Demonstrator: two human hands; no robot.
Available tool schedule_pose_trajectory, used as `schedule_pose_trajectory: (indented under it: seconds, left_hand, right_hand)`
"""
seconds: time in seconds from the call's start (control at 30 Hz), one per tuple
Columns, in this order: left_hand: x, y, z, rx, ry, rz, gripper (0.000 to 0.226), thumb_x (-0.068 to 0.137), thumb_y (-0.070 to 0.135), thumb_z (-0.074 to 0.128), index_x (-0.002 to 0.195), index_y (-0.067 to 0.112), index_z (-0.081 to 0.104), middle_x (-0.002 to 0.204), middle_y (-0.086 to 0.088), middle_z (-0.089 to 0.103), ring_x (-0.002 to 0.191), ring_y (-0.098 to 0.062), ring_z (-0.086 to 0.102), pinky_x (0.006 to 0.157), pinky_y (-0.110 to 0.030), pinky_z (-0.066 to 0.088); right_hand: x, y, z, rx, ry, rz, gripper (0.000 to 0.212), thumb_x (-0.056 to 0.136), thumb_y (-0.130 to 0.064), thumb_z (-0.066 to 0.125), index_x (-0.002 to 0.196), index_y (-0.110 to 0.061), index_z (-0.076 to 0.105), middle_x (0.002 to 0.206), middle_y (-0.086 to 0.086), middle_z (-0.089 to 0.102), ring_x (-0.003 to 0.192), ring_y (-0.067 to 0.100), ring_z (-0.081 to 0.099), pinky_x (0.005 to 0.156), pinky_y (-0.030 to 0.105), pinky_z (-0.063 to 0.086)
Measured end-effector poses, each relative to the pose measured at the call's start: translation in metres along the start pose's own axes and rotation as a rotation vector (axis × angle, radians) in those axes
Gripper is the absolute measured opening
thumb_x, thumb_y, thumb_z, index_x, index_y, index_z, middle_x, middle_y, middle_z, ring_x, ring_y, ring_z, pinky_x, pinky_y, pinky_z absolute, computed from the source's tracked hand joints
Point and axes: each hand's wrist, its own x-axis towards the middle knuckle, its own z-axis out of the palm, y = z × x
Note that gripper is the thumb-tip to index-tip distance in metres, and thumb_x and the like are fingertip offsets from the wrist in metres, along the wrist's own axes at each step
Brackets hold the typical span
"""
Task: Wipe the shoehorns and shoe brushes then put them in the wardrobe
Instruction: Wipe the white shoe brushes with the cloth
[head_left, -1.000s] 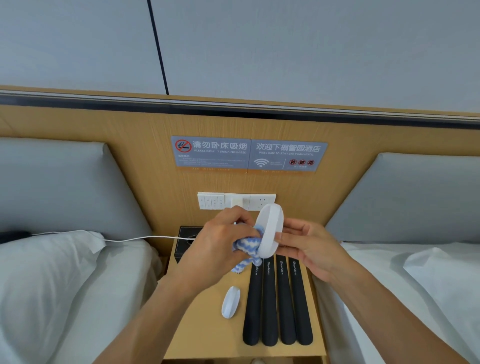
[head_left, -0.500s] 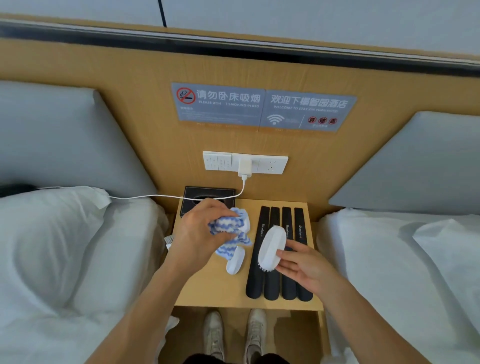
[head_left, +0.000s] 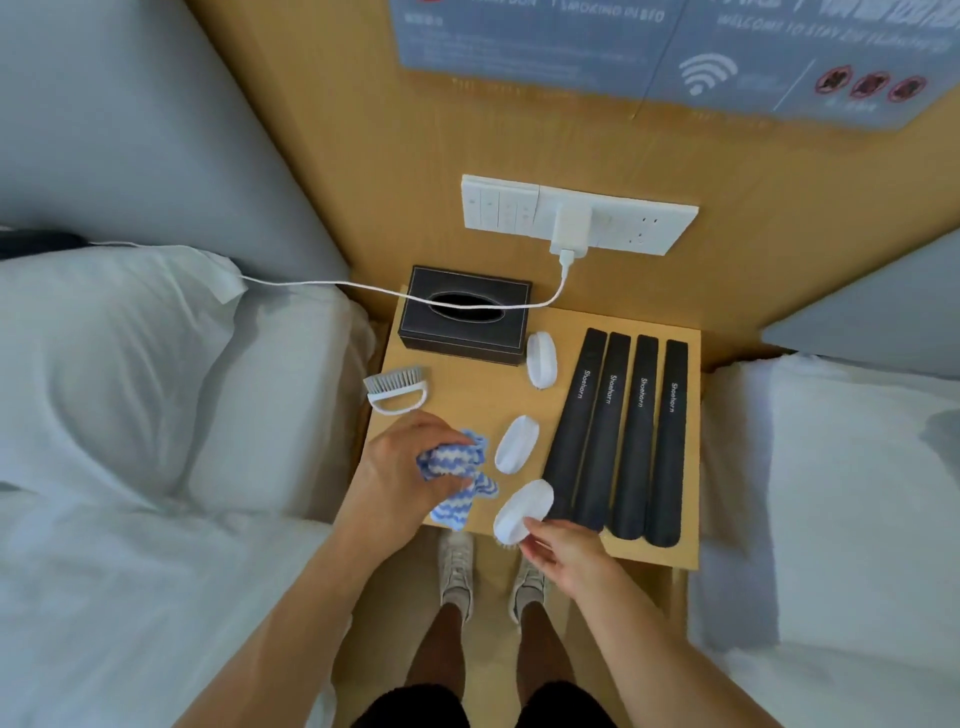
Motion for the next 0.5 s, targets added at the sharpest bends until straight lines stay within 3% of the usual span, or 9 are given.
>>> schedule_pose_trajectory:
  seconds: [0.13,0.27,0.37,0.43,0.5]
  left_hand:
    - [0.003,-0.026,0.005,0.018,-0.004,-0.070,0.035,0.069,0.014,0.085,0.101,0.024,0.072,0.100,0.009,0.063,0.091,0.002,0.060,0.076,-0.010,0.049]
    - [0.009,-0.042,0.010,0.023,-0.023,-0.093,0.033,0.070,0.015,0.084,0.100,0.022,0.072,0.095,0.013,0.061,0.089,0.006,0.058,0.072,-0.004,0.044]
    - [0.012,-0.046,0.012,0.014,-0.021,-0.100,0.033,0.069,0.013,0.084,0.099,0.023,0.073,0.095,0.013,0.061,0.089,0.007,0.058,0.073,-0.004,0.044]
    - [0.013,-0.045,0.013,0.005,-0.020,-0.090,0.035,0.069,0.011,0.083,0.097,0.028,0.071,0.095,0.011,0.062,0.089,0.008,0.058,0.073,-0.006,0.045]
    - [0.014,-0.044,0.015,-0.007,-0.021,-0.085,0.039,0.070,0.011,0.083,0.096,0.034,0.067,0.096,0.009,0.063,0.088,0.007,0.058,0.072,-0.008,0.047]
  right_hand:
    - [0.026,0.005,0.014,0.026,0.048,0.008,0.016,0.084,0.007,0.071,0.097,0.003,0.061,0.118,0.025,0.066,0.102,0.032,0.065,0.082,0.037,0.056]
    - [0.041,-0.001,0.023,-0.006,0.102,-0.033,0.025,0.086,0.008,0.070,0.109,0.007,0.061,0.121,0.025,0.066,0.093,0.028,0.068,0.079,0.032,0.056]
    - [0.042,-0.008,0.031,0.007,0.144,-0.025,0.040,0.088,0.011,0.066,0.127,0.008,0.054,0.124,0.026,0.063,0.104,0.033,0.068,0.065,0.027,0.059]
    - [0.042,-0.011,0.034,-0.010,0.169,-0.024,0.044,0.090,0.011,0.064,0.132,0.009,0.049,0.126,0.027,0.061,0.110,0.036,0.065,0.048,0.024,0.057]
    - [0.044,-0.013,0.037,-0.050,0.207,-0.033,0.045,0.090,0.012,0.062,0.133,0.009,0.048,0.127,0.029,0.059,0.113,0.038,0.064,0.041,0.023,0.054]
